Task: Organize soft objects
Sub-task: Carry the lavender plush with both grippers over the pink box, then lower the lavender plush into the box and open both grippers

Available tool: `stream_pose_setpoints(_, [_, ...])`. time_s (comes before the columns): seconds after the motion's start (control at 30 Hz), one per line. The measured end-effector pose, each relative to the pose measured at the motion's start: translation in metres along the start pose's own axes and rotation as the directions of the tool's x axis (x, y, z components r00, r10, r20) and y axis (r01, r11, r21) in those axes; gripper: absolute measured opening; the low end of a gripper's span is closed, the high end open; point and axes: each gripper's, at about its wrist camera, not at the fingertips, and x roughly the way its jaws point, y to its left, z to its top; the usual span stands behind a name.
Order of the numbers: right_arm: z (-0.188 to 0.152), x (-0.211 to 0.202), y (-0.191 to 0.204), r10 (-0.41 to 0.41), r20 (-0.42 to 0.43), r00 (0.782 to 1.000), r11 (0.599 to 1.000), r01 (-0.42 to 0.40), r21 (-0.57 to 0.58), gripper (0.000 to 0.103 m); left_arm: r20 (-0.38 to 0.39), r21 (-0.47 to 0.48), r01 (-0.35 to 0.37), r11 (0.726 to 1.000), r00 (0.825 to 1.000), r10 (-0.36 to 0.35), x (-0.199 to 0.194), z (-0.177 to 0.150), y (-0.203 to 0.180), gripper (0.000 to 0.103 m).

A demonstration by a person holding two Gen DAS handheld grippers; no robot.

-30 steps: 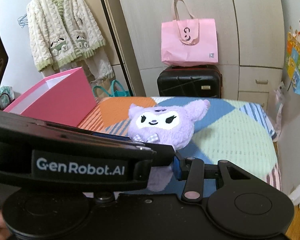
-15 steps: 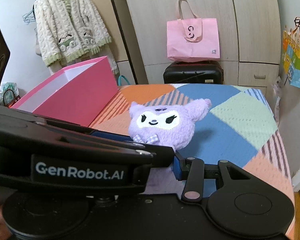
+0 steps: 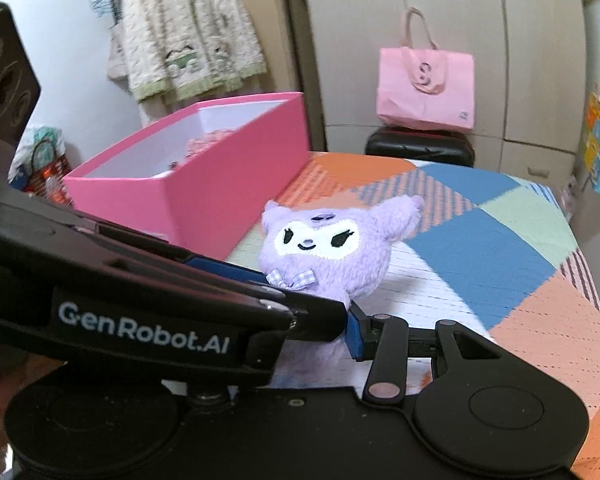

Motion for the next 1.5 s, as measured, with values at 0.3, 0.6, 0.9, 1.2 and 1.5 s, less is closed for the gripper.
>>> stream_pose_setpoints(0.3, [0.031, -0.013, 0.060, 0.044, 0.061, 0.997, 0.986, -0.033, -0.166, 0.050, 0.096, -0.009, -0.033, 0.999, 0.995, 0.033, -0.064, 0.003, 0.031, 0.049])
stream_pose_setpoints(0.6, [0.096, 0.010, 0.099, 0.136, 0.119, 0.984, 0.964, -0.103, -0.247, 0.051, 0.208, -0.032, -0.124, 0.992, 0.970, 0.128, -0.106, 0.042, 0.078, 0.049])
stream_pose_setpoints(0.9, [0.146, 0.082, 0.110, 0.225, 0.105, 0.969, 0.962, -0.203, -0.184, 0.051, 0.223, -0.151, -0.195, 0.969, 0.948, 0.226, -0.097, 0.079, 0.145, 0.049])
stream_pose_setpoints(1.2, [0.160, 0.151, 0.109, 0.264, -0.069, 0.962, 0.957, -0.270, -0.104, 0.051, 0.077, -0.256, -0.188, 0.948, 0.974, 0.214, -0.056, 0.096, 0.206, 0.050])
stream_pose_setpoints(1.5, [0.173, 0.165, 0.107, 0.176, -0.146, 0.974, 0.966, -0.199, -0.165, 0.054, 0.049, -0.287, -0.133, 0.948, 0.987, 0.153, -0.032, 0.110, 0.217, 0.049])
